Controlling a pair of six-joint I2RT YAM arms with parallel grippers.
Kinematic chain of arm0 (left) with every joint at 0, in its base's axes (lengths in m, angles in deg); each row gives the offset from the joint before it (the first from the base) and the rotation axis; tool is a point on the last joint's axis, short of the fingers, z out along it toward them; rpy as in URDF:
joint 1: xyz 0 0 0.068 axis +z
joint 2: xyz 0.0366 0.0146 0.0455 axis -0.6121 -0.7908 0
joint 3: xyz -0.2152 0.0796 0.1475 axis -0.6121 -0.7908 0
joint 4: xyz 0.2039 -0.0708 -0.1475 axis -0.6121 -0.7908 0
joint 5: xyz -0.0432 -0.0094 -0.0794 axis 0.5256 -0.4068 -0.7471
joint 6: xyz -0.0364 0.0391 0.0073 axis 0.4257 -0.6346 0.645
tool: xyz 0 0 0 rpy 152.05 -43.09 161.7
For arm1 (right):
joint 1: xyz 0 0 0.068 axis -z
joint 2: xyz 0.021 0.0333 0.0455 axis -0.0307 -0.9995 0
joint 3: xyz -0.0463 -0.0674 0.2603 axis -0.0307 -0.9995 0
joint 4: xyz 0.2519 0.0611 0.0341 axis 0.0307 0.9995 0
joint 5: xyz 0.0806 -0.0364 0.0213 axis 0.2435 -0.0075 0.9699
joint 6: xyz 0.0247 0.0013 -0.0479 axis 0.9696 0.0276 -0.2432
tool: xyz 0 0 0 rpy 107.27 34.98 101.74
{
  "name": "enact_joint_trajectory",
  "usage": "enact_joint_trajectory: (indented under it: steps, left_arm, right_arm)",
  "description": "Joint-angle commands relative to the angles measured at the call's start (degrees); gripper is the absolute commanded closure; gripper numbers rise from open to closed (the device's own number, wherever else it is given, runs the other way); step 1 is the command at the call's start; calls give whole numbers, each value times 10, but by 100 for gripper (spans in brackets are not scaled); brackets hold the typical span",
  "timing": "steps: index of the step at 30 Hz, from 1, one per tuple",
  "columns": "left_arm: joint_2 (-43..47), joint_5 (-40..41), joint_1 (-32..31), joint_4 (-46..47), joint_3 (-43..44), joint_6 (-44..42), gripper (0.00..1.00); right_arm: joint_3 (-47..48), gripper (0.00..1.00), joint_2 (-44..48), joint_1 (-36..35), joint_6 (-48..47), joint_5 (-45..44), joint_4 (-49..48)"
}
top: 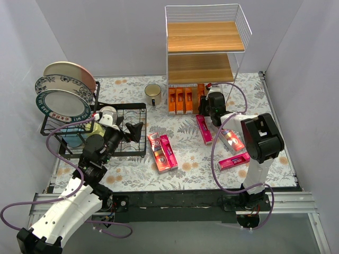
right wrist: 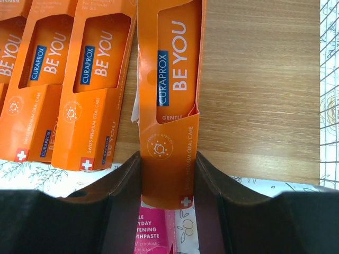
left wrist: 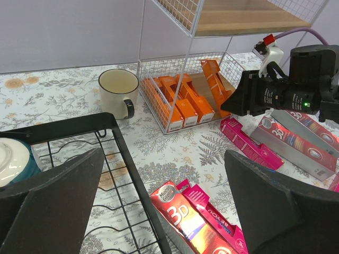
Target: Place and organize the toothpastes onto the shelf
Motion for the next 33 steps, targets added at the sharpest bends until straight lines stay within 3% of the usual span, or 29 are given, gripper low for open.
enact_joint_trajectory:
  steps: [1, 9, 16, 24, 29, 33]
  left_arm:
    - [2, -6, -1, 1, 10, -6, 2]
    - [6, -7, -2, -2, 12, -7, 2]
    - [7, -6, -1, -1, 11, -8, 2]
    - [5, -9, -2, -2, 12, -8, 2]
    - [6, -9, -1, -4, 12, -8, 2]
    - [8, -9, -1, -4, 12, -8, 2]
  right_arm:
    - [9, 55, 27, -7, 15, -3, -7]
    - [-21, 55, 71, -21, 44, -10, 60]
    - [-26, 55, 76, -23, 37, -26, 36]
    - [-14, 54, 34, -23, 36, -34, -56]
    - [4, 48, -1, -23, 30, -32, -72]
    - [5, 37, -9, -23, 33, -20, -79]
